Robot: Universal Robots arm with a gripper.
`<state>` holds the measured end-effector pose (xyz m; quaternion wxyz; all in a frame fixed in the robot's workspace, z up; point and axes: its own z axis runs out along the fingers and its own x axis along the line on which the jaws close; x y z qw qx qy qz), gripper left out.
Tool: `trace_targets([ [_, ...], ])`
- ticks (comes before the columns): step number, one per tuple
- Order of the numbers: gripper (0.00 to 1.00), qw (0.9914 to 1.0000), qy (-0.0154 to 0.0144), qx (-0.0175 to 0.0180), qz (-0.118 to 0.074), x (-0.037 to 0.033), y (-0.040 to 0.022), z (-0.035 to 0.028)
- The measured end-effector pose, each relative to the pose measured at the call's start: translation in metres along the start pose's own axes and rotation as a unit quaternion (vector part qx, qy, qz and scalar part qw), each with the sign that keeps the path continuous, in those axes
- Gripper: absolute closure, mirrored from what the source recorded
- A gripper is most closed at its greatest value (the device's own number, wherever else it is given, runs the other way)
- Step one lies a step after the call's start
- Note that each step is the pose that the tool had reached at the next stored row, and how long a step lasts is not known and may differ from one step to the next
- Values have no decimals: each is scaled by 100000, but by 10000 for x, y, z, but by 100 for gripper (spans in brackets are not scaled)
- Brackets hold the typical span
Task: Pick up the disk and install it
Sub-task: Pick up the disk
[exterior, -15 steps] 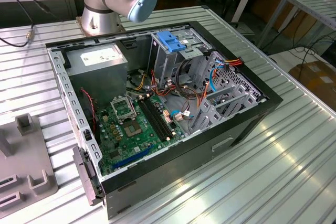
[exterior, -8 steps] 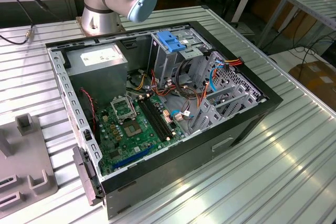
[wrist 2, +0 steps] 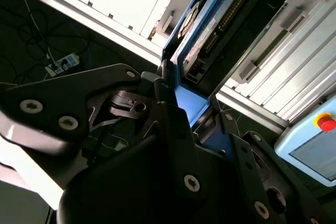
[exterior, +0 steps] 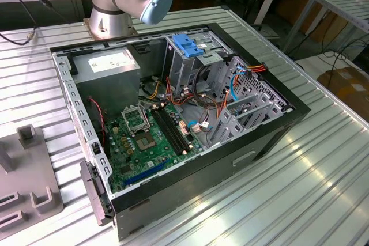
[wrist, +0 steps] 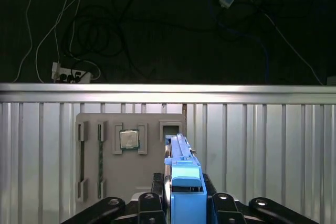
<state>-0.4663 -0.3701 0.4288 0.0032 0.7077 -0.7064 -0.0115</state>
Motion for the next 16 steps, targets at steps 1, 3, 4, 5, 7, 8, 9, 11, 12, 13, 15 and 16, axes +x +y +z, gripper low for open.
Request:
trace_targets([
  [1,63,100000,2,-1,-2,0,0,-17],
  [3,63,100000,5,-7,-1,0,1,-49],
  [4,63,100000,3,-3,-1,-1,2,-69],
  [5,63,100000,3,-7,-1,-1,2,-83],
  [7,63,100000,1,-3,0,-1,2,-105],
  [8,63,100000,4,-4,-1,-1,2,-113],
  [9,63,100000,4,-6,-1,-1,2,-123],
  [11,63,100000,1,-1,-1,-2,3,-137],
  [12,63,100000,1,-2,-1,-2,3,-145],
  [13,63,100000,3,-6,-4,-2,3,-159],
  [15,63,100000,2,-6,-1,-2,4,-186],
  [16,63,100000,4,-5,-1,-2,4,-197],
])
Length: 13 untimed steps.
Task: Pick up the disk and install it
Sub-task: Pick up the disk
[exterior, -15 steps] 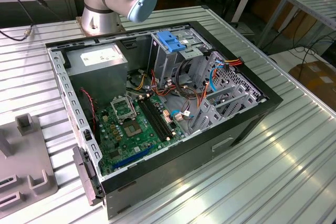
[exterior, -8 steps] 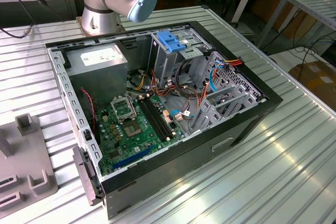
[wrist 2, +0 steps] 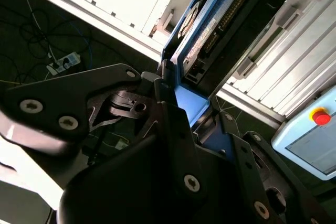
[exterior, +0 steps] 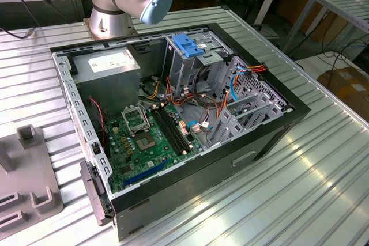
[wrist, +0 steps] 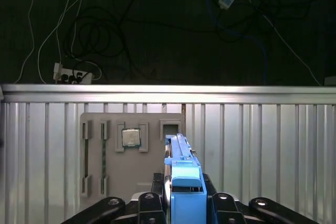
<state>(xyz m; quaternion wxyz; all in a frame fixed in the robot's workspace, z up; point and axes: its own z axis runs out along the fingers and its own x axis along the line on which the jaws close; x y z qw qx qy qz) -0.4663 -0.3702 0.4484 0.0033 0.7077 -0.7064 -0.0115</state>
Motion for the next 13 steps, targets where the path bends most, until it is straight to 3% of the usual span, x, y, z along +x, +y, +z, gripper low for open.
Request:
trace_targets([
  [13,63,100000,-1,1,0,-2,3,-144],
])
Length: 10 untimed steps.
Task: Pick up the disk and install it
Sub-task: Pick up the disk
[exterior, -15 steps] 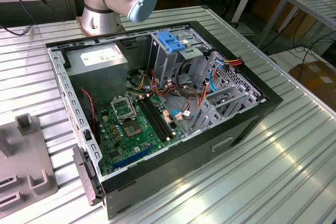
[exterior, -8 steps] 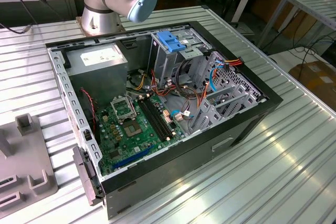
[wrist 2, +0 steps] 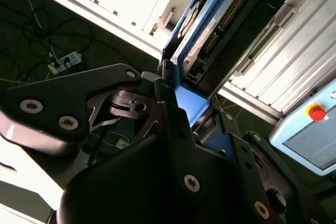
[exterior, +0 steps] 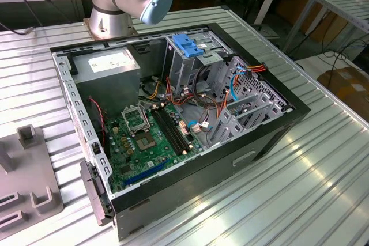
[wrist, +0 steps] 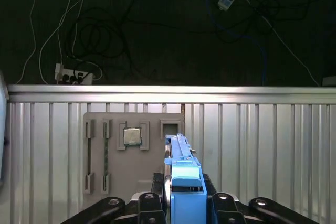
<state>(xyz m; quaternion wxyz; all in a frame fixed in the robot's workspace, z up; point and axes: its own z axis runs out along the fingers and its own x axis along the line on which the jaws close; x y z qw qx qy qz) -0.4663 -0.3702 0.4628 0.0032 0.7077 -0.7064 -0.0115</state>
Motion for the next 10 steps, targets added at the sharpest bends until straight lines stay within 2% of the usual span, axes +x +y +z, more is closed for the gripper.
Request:
trace_targets([
  [5,63,100000,0,-1,1,-1,1,-73],
  [10,63,100000,1,0,0,-1,2,-115],
])
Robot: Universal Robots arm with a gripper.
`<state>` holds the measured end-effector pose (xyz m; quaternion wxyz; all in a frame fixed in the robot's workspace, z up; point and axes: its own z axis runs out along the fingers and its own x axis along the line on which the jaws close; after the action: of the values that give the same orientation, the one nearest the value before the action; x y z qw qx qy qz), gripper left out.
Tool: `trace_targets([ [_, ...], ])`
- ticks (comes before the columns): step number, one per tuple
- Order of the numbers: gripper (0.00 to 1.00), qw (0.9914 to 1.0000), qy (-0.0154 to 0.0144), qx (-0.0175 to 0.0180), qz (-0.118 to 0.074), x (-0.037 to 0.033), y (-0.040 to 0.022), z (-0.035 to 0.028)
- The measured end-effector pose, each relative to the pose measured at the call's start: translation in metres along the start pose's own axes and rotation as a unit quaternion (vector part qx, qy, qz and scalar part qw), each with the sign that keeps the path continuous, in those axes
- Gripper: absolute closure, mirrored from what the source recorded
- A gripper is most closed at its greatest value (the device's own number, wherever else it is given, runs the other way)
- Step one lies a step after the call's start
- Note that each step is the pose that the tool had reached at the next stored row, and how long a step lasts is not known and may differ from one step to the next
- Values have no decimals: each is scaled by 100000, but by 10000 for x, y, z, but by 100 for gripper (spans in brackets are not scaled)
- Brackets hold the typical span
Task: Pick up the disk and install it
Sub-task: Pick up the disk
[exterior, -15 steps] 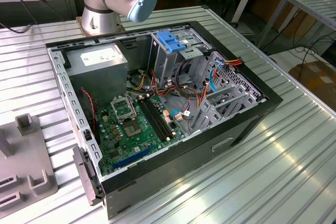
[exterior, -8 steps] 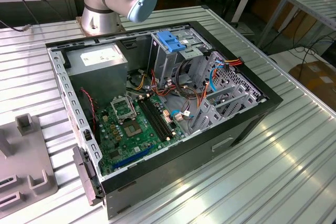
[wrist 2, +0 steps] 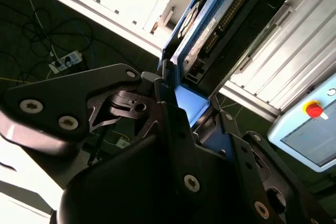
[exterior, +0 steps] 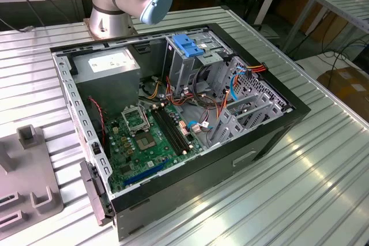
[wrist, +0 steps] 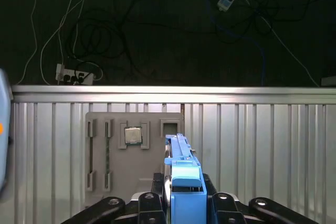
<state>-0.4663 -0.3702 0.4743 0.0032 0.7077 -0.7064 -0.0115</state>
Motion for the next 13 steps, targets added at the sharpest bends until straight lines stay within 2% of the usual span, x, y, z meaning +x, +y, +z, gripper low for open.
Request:
trace_targets([
  [5,63,100000,-1,-2,0,-1,1,-53],
  [13,63,100000,3,-6,-1,-2,4,-201],
])
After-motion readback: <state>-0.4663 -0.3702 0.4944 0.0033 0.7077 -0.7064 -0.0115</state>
